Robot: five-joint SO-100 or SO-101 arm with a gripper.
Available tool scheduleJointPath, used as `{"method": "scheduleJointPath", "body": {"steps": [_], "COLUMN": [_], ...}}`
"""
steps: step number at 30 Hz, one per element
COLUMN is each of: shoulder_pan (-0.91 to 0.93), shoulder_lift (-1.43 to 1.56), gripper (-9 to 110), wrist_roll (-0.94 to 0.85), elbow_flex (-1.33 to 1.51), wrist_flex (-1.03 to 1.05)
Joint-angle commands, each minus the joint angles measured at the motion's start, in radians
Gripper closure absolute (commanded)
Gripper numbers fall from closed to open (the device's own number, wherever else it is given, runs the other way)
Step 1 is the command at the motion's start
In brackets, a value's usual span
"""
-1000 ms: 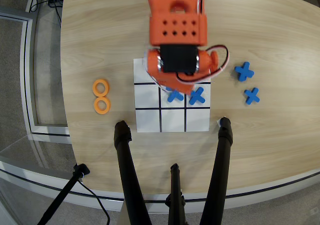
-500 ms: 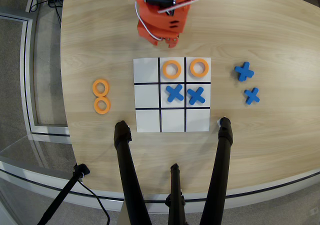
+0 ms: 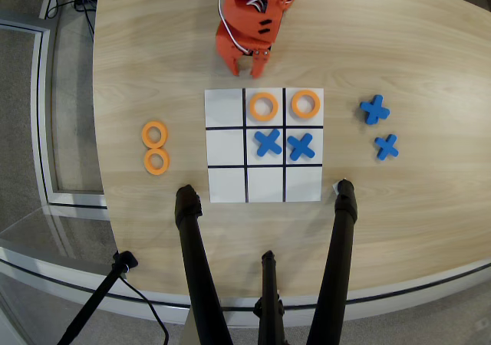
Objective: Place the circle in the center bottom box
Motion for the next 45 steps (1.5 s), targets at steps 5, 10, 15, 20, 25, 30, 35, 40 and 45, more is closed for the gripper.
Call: {"method": "scheduleJointPath", "body": {"steps": [5,10,15,20,25,30,35,40,45], "shoulder_pan": [0.038,0.114,0.282,0.552,0.893,1.158,1.290,1.305,1.302], "shoulder_lift": [0.147,0.265,0.301,0.324,0.324,0.325,0.325,0.324,0.324], "gripper": [102,101,101,101,101,101,101,101,101], "wrist_roll": [0.005,0.005,0.006,0.006,0.006,0.006,0.006,0.006,0.006], "elbow_flex": [0.055,0.057,0.057,0.057,0.057,0.057,0.057,0.057,0.057], "wrist_flex": [0.207,0.322,0.322,0.310,0.311,0.311,0.313,0.313,0.313]}}
